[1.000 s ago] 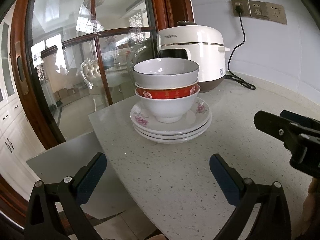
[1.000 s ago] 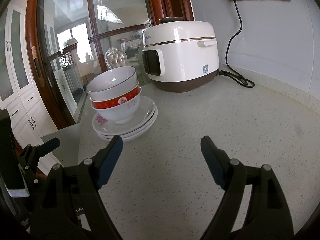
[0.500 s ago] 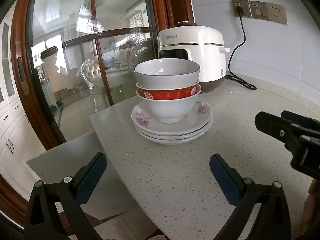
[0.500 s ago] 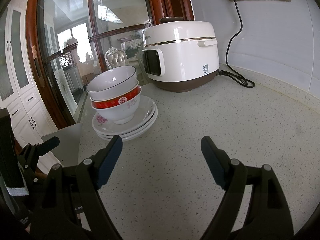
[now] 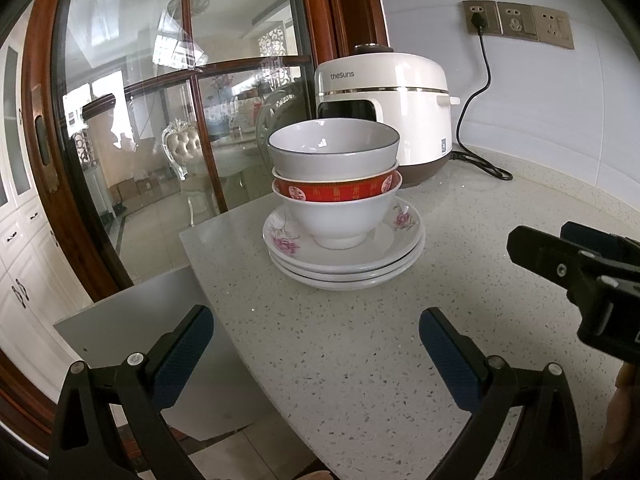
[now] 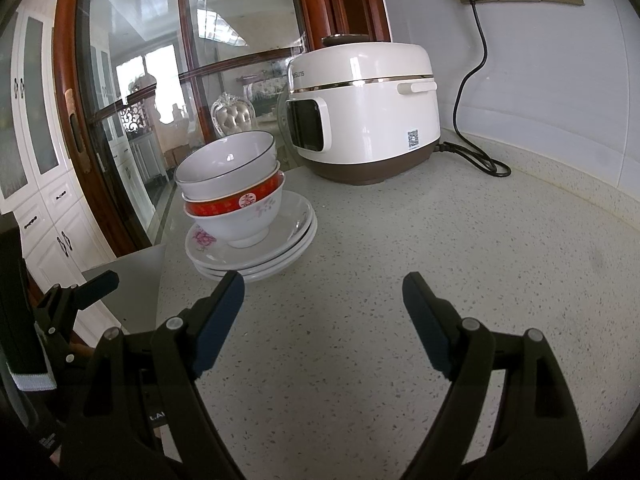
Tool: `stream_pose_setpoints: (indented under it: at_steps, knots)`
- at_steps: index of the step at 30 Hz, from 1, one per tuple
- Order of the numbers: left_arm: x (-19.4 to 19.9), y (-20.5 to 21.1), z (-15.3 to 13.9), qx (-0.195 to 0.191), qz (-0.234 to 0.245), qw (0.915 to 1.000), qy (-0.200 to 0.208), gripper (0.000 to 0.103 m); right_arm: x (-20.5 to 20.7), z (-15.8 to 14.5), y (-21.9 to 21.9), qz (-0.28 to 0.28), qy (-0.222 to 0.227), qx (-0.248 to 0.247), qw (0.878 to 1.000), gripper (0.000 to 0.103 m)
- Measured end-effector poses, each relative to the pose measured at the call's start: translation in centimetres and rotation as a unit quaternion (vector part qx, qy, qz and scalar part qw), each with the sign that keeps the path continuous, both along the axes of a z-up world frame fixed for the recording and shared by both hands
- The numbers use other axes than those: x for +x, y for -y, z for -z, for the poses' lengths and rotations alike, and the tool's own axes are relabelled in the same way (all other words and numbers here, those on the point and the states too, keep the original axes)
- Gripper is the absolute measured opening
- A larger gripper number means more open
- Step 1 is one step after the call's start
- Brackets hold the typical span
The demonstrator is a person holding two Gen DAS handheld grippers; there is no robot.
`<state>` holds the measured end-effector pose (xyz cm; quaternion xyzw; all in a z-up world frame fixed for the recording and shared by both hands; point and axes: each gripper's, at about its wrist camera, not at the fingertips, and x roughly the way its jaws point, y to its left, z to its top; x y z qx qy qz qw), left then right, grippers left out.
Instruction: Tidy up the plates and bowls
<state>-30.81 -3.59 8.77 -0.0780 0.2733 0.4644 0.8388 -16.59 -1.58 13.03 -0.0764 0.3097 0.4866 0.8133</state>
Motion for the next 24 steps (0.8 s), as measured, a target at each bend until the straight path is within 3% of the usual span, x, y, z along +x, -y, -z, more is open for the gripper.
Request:
stream_pose_setpoints:
  at_steps: [24]
  knots:
    - [-0.03, -0.13, -0.09, -0.002, -0.002, 1.0000, 0.001, 0.103, 0.12, 0.04, 0.16, -0.010, -0.001, 0.002, 1.000, 0.085]
